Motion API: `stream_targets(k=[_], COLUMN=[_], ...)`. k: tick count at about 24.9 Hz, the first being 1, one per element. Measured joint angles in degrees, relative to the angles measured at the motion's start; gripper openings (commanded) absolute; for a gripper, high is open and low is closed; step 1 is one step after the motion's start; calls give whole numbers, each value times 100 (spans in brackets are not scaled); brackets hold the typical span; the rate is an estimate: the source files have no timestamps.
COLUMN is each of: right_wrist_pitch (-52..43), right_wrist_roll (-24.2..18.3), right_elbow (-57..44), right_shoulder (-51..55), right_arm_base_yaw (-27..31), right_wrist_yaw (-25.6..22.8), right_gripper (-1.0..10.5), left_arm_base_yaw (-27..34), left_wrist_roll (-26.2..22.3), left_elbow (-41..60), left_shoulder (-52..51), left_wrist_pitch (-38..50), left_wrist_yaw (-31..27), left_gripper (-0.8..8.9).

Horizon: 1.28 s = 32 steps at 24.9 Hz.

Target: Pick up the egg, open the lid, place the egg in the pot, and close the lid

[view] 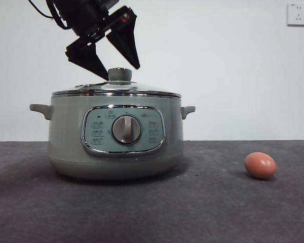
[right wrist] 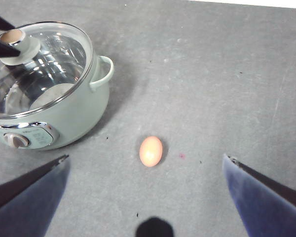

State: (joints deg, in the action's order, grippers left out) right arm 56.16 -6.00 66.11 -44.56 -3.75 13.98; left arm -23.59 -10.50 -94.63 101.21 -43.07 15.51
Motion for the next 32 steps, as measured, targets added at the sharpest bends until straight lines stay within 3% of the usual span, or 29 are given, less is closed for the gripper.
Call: stream_targets(k=[1,4,16,26,32], right_wrist_pitch=[2,35,105,120,116], right_wrist_roll=[0,2,2,2,0], right_elbow=[0,0,0,0,0], right_shoulder=[-28,-127,-247,-247,-400], right_arm_base_yaw=[0,0,0,0,0], right_wrist_yaw=[0,0,0,2,2], right_gripper=[629,629,629,629,628], left_arm_base_yaw=[0,-11,-28,-26,66], left_wrist_roll=[0,0,-42,-39,-37], left_elbow=[-2,-7,-13,-15,-15], left_shoulder=[35,48,46,-61,-962], left_wrist_pitch=[-35,-103,-107,-98,142], left_wrist_yaw=[-70,-210,-184,-203,-184], left_gripper=[679,409,3,-8,-8])
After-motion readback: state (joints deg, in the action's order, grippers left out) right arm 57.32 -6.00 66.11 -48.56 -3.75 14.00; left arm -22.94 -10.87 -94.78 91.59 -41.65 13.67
